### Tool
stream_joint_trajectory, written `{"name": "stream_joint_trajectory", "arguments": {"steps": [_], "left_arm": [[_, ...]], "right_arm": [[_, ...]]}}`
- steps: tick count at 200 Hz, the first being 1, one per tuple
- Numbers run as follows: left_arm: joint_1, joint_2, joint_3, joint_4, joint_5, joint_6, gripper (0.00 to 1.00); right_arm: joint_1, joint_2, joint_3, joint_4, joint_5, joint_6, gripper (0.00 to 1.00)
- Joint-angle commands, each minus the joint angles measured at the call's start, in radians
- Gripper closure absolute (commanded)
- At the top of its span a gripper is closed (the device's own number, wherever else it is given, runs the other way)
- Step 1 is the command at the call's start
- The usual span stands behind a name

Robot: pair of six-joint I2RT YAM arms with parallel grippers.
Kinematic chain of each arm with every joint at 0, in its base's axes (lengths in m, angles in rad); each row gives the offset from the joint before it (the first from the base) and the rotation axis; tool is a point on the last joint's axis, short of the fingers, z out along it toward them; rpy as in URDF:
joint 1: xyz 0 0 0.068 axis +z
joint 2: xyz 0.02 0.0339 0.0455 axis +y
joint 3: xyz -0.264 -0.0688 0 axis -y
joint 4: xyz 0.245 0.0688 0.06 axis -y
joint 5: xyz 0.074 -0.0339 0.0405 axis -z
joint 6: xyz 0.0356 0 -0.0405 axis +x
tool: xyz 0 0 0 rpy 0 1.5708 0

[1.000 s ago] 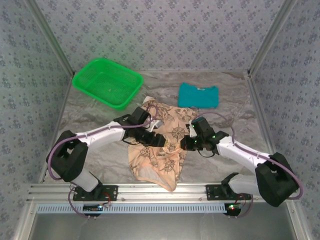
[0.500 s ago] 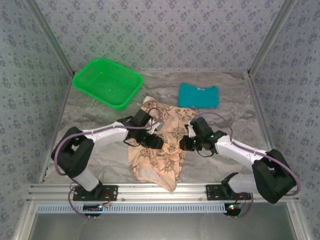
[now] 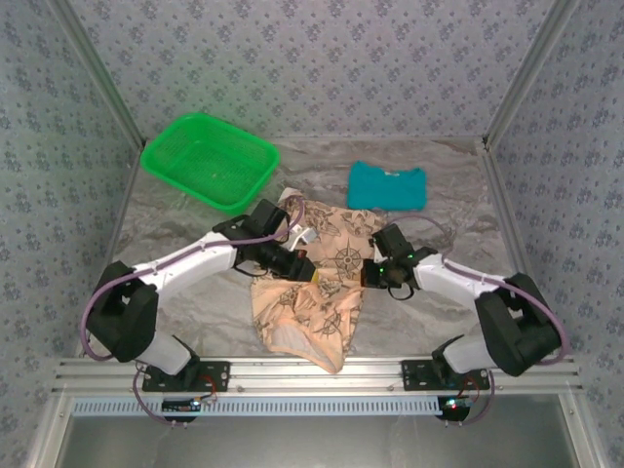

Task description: Fold the inside-out t-shirt

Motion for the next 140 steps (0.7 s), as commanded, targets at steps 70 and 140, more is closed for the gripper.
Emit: {"name": "stream_joint_trajectory", "arguments": {"steps": [70, 140], "left_arm": [[0.007, 0.032, -0.06, 0.036, 0.223, -0.068, 1.0], [-0.021, 0.037, -0.059, 0.024, 0.297, 0.027, 1.0]], "right_arm": [[0.216, -0.518, -0.136, -0.004, 0.068, -0.275, 0.6], [0.424, -0.321, -0.088, 0.218, 0.163, -0.394, 0.57]]}}
